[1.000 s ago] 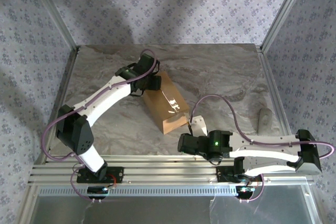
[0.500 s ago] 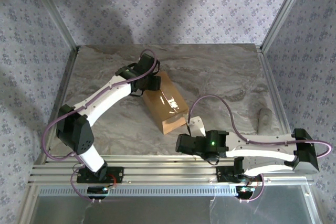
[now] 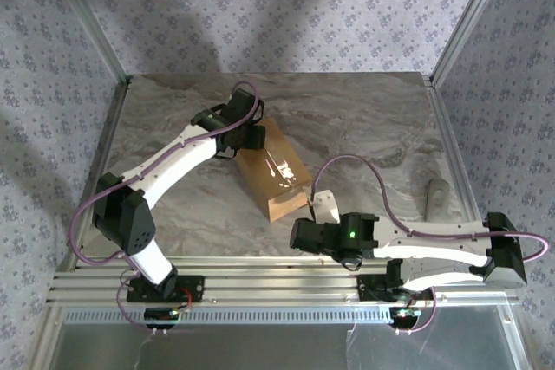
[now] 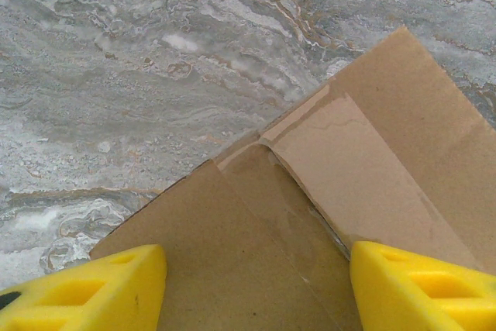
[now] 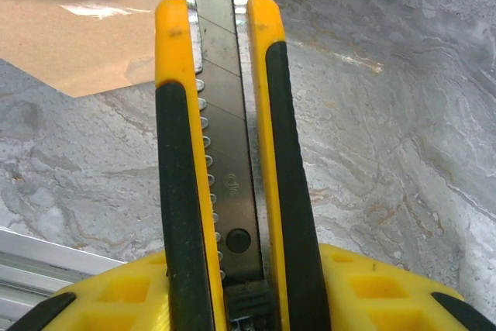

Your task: Unpack the express box

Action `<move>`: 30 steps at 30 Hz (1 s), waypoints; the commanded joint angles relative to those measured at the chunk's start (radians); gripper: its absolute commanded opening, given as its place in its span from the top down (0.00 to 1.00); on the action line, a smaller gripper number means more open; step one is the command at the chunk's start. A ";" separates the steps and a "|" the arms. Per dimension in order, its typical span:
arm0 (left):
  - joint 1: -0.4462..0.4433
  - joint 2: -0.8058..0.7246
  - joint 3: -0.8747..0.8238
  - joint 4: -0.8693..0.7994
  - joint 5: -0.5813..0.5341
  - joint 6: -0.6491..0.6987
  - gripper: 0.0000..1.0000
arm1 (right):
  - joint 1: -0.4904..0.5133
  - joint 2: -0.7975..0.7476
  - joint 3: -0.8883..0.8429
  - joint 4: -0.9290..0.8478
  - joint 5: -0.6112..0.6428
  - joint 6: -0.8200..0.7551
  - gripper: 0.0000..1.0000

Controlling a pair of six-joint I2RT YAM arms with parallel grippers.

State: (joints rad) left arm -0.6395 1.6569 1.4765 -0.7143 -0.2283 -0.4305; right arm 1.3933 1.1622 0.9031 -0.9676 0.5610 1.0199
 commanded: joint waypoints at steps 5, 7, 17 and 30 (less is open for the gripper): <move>0.004 0.020 -0.020 -0.033 0.009 -0.008 0.36 | -0.009 0.015 0.047 -0.032 0.038 -0.011 1.00; 0.004 0.019 -0.019 -0.033 0.010 -0.008 0.36 | -0.017 0.019 0.051 -0.035 0.037 -0.015 1.00; 0.004 0.020 -0.015 -0.031 0.012 -0.011 0.36 | -0.027 0.020 0.044 -0.039 0.028 -0.010 1.00; 0.001 0.005 -0.041 -0.011 0.032 -0.025 0.36 | -0.042 0.008 0.057 0.015 0.013 -0.047 1.00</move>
State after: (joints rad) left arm -0.6395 1.6569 1.4651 -0.6937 -0.2253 -0.4381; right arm 1.3602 1.1801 0.9264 -0.9676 0.5606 0.9962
